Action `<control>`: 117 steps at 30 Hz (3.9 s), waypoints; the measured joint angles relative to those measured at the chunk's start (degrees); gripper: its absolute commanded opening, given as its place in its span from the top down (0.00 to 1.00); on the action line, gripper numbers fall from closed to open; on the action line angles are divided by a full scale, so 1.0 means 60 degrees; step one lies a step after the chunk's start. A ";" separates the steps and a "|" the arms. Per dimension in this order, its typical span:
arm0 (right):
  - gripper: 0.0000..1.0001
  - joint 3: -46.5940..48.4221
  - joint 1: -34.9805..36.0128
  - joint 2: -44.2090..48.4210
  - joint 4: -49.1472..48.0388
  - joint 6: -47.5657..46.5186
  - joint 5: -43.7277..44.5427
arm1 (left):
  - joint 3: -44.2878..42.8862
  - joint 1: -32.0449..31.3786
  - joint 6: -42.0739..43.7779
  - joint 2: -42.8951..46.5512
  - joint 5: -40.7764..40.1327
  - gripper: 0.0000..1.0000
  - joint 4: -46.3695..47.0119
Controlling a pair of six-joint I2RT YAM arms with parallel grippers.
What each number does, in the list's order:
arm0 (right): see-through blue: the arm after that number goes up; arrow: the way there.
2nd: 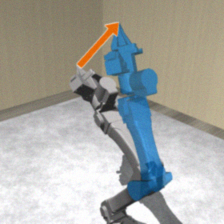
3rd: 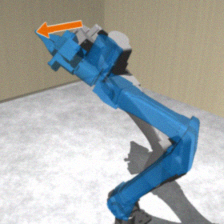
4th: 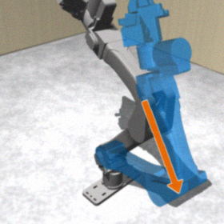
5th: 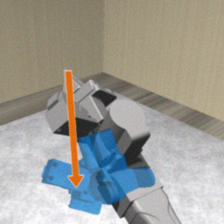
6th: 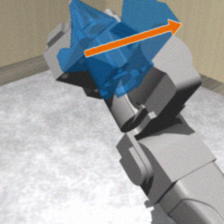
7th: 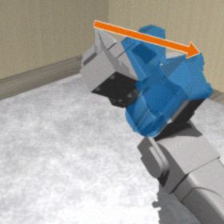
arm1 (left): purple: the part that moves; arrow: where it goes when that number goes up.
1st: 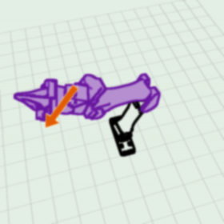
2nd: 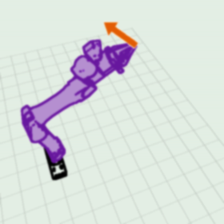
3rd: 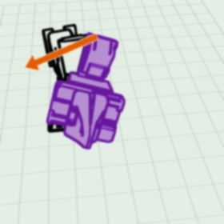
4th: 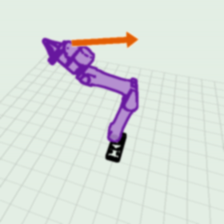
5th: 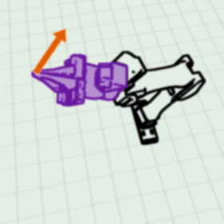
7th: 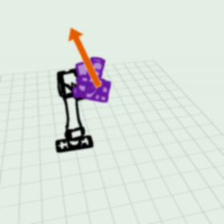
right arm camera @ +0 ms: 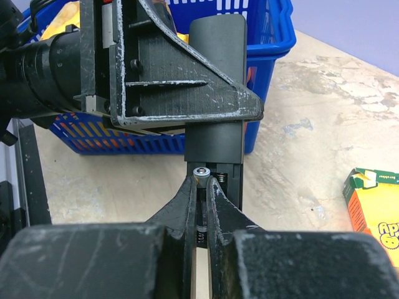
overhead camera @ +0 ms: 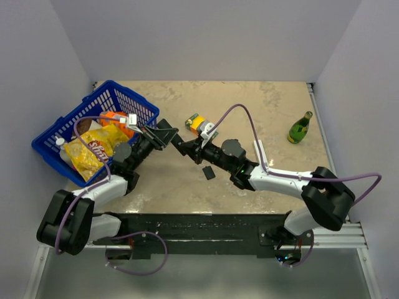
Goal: Load the batteries into the remote control
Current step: Load the battery into the remote control.
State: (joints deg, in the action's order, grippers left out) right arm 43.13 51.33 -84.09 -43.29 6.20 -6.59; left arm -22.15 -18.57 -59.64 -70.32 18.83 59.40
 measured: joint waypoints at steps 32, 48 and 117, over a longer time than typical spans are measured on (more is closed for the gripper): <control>0.85 0.0488 0.0000 -0.0313 0.1002 -0.0069 0.0510 | 0.0091 -0.0066 -0.0721 -0.0973 -0.0368 1.00 0.0809; 0.78 0.0492 0.0018 -0.0313 0.0998 -0.0051 0.0503 | 0.0091 -0.0127 -0.0889 -0.1038 -0.0430 1.00 0.0954; 0.13 0.1322 -0.0495 0.1020 0.4284 0.5195 0.1406 | 0.0197 -0.0433 -0.1228 -0.0896 -0.0164 1.00 0.2160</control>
State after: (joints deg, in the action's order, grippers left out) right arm 51.07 48.36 -77.97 -17.58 37.36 1.85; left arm -20.97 -21.17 -67.00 -75.70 17.85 72.36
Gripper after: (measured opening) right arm 0.882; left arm 0.231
